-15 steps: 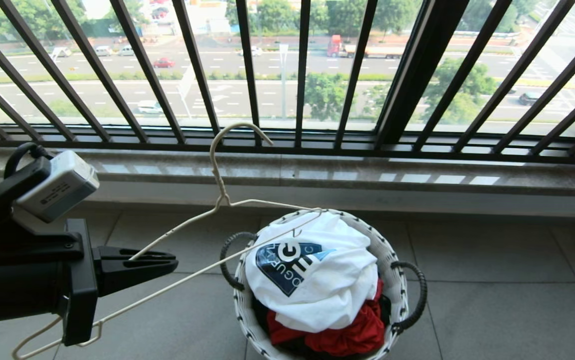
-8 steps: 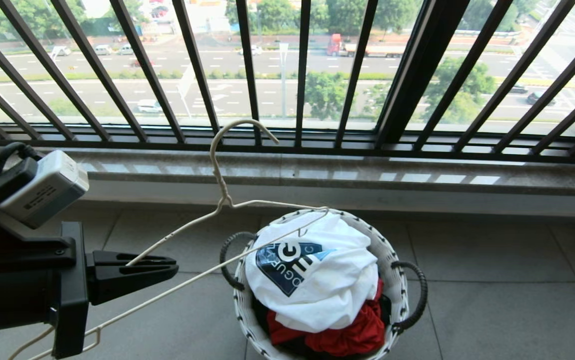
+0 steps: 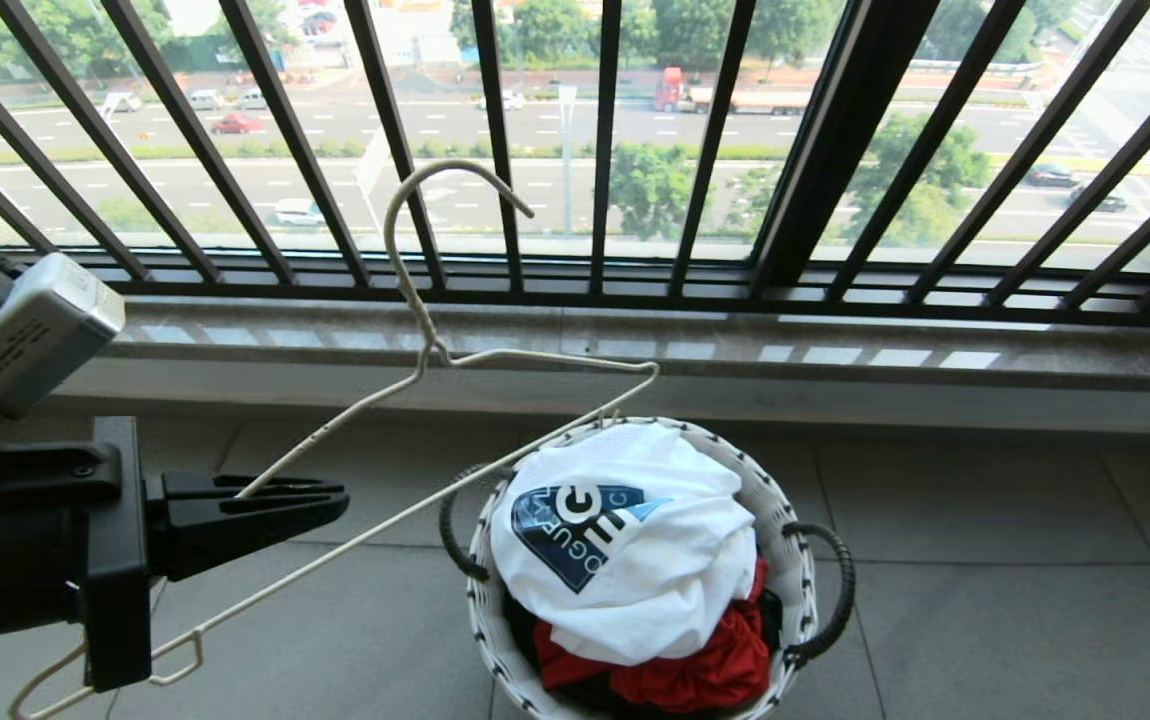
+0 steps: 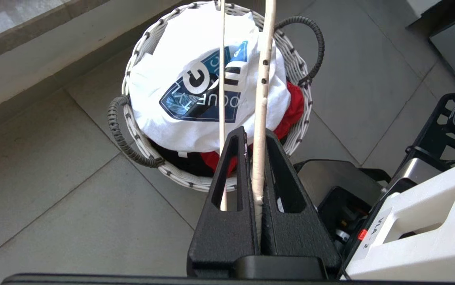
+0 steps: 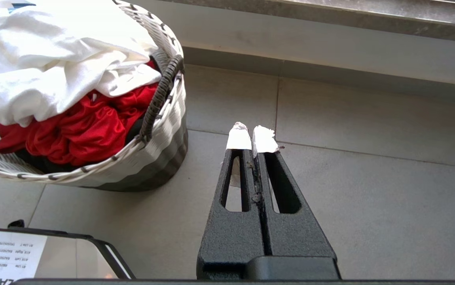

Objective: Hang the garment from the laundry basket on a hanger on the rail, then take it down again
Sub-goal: Pick up clothes from the basket

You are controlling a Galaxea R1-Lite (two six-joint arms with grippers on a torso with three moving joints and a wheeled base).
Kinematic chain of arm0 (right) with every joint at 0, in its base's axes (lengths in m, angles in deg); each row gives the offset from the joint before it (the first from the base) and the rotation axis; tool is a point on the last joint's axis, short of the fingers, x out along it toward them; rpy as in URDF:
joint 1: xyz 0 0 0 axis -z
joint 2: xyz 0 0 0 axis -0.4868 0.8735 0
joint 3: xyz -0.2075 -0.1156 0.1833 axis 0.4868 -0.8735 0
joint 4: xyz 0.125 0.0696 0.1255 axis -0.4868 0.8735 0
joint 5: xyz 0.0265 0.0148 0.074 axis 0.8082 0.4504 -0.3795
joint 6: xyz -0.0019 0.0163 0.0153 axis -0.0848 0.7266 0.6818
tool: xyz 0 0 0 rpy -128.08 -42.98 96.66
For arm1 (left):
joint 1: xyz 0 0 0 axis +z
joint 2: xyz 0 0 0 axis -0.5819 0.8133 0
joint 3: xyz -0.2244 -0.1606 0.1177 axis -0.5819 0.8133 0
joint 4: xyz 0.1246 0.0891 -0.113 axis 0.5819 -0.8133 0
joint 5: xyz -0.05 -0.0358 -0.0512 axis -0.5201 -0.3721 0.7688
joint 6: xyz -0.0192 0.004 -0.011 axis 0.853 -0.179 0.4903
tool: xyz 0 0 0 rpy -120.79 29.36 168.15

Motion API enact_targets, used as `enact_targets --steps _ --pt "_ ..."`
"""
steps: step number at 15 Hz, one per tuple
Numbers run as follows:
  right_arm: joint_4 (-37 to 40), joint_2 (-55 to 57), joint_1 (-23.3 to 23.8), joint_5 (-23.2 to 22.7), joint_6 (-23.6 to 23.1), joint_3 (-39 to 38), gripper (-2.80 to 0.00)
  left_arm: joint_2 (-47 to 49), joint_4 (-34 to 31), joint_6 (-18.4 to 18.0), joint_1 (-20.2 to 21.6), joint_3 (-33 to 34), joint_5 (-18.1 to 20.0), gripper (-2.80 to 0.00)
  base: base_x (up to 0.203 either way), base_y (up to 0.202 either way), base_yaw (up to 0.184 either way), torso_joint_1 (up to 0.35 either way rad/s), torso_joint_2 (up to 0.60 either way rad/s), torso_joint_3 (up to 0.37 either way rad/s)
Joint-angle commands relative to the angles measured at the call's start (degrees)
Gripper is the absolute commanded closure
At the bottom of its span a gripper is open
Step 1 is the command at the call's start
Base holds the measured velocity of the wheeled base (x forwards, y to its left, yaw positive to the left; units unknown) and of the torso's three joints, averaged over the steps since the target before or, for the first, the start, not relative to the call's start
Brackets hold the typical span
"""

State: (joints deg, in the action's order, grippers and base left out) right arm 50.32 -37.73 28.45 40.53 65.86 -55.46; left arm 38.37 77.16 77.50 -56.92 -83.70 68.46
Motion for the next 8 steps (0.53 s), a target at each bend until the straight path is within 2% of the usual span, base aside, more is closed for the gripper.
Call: enact_targets --steps 1,4,8 --pt "0.1 0.1 0.0 0.0 -0.1 0.0 0.00 -2.2 1.6 1.8 0.0 0.0 -0.1 0.00 0.000 0.000 0.000 0.000 0.00 0.000" --pt "0.6 0.1 0.0 -0.1 -1.7 0.5 0.00 -4.1 1.4 1.7 0.1 0.0 -0.5 0.00 0.000 0.000 0.000 0.000 0.00 0.000" --pt "3.0 7.8 -0.1 -0.7 -2.1 8.9 0.00 -4.7 0.9 1.5 0.0 -0.1 -0.7 0.00 0.000 0.000 0.000 0.000 0.00 0.000"
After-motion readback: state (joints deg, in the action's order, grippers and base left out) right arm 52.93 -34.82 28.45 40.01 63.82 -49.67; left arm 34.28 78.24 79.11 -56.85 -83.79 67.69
